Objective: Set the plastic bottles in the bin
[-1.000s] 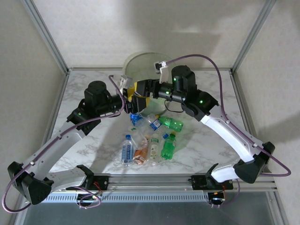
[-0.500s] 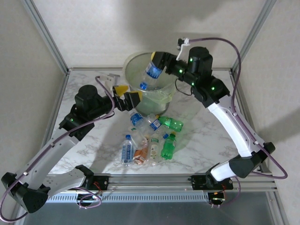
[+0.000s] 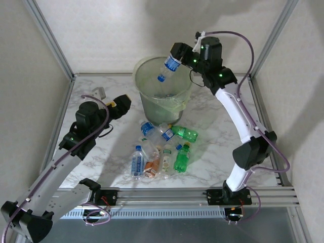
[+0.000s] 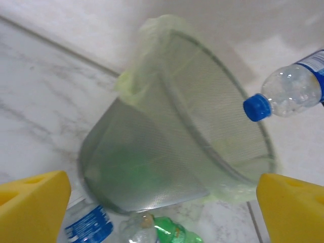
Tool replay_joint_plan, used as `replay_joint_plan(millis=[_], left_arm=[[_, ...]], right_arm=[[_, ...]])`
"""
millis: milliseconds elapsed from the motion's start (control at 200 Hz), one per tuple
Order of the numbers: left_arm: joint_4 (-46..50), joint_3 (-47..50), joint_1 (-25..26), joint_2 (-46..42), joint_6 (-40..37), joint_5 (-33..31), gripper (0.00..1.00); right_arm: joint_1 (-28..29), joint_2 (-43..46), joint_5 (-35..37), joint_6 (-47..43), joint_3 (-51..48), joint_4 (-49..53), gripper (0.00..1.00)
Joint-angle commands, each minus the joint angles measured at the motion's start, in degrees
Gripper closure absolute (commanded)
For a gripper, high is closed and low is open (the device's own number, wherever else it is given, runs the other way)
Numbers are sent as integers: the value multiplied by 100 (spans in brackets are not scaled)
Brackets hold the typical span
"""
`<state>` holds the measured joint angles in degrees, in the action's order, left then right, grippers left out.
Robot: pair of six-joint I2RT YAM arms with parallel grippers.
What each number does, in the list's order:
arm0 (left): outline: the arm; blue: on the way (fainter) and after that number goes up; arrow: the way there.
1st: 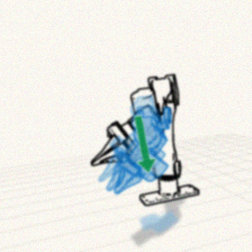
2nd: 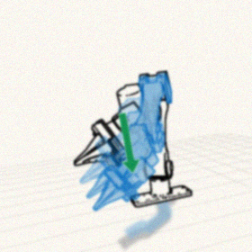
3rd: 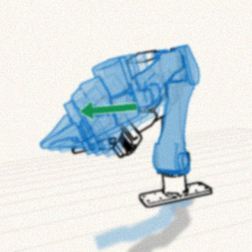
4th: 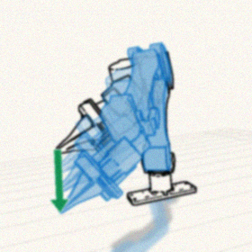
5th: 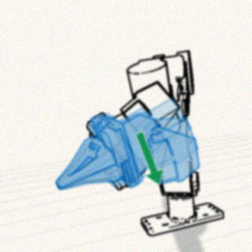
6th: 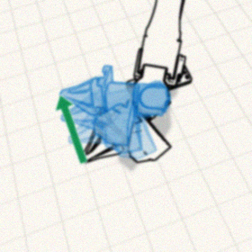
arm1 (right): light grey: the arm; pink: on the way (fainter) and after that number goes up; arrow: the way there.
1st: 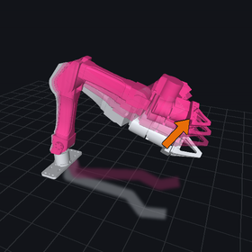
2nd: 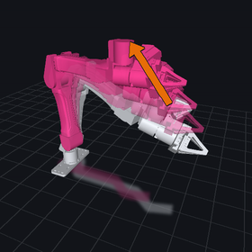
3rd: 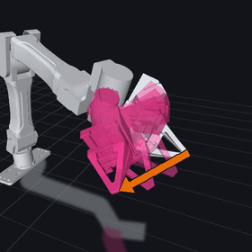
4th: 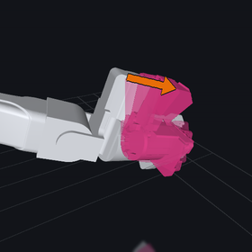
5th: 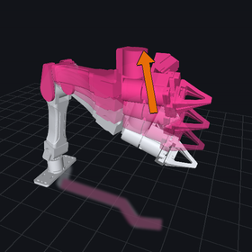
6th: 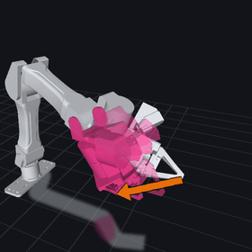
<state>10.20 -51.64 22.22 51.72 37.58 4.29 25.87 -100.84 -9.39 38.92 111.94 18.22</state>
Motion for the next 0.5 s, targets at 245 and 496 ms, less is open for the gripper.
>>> replay_joint_plan(millis=[245,496], left_arm=[[591,501,-52,2,206,-184,11],[659,658,-55,92,197,-151,14]], right_arm=[[6,-759,-591,461,430,-7,29],[-38,-782,-388,340,649,224,22]])
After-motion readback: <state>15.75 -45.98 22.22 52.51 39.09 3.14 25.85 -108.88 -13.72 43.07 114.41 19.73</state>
